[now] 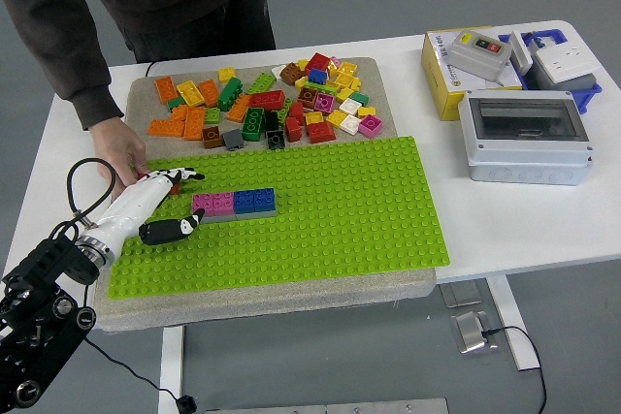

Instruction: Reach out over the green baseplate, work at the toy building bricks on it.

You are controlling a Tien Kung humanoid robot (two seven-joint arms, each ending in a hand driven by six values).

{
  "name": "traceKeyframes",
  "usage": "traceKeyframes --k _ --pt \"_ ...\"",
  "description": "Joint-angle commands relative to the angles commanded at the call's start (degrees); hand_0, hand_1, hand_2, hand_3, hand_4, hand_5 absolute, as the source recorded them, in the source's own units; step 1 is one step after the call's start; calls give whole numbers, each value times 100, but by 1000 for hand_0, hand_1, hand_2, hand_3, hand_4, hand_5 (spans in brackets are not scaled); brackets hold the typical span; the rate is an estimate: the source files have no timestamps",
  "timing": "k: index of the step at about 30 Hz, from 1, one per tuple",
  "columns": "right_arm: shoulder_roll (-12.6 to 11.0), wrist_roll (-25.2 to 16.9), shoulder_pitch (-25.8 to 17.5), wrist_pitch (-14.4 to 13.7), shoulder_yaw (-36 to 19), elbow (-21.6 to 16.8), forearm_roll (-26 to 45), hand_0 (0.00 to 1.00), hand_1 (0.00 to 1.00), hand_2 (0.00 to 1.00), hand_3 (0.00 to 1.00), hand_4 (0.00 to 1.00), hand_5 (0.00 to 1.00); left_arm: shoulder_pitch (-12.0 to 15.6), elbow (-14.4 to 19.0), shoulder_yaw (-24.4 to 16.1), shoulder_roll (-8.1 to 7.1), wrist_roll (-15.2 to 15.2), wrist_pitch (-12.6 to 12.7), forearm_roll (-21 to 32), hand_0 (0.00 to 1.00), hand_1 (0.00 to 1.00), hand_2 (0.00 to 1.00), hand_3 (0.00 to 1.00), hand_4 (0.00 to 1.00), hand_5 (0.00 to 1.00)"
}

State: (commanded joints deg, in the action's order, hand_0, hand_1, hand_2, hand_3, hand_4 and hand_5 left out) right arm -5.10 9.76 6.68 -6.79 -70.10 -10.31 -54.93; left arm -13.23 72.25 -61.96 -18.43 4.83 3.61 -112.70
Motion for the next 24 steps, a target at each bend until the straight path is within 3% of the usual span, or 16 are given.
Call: traceKeyframes --k 3,4,14,15,16,24 --pt "-3 1 -4 -1 -11 0 -3 630 613 620 613 397 752 58 187 -60 -66 -5 40 -150 998 988 954 814 611 354" --pt "-3 1 -5 -1 -13 0 -4 630 614 619 613 397 750 72 227 -78 -82 -10 46 -205 998 985 945 641 585 367" --pt "-22 -6 0 -5 -24 0 18 631 614 619 613 396 749 206 535 -148 -360 -142 33 -784 998 982 933 585 605 411" --pt "-23 -6 1 -6 -24 0 18 631 614 619 613 396 749 203 537 -127 -373 -149 35 -813 998 982 933 585 605 411" --pt "-23 -7 2 -7 -25 0 19 630 612 618 613 396 748 202 536 -110 -379 -152 38 -829 998 979 926 581 646 495" --pt "-23 -12 10 -12 -19 0 38 630 612 618 613 396 749 177 417 31 -353 -162 55 -868 998 979 926 583 648 495"
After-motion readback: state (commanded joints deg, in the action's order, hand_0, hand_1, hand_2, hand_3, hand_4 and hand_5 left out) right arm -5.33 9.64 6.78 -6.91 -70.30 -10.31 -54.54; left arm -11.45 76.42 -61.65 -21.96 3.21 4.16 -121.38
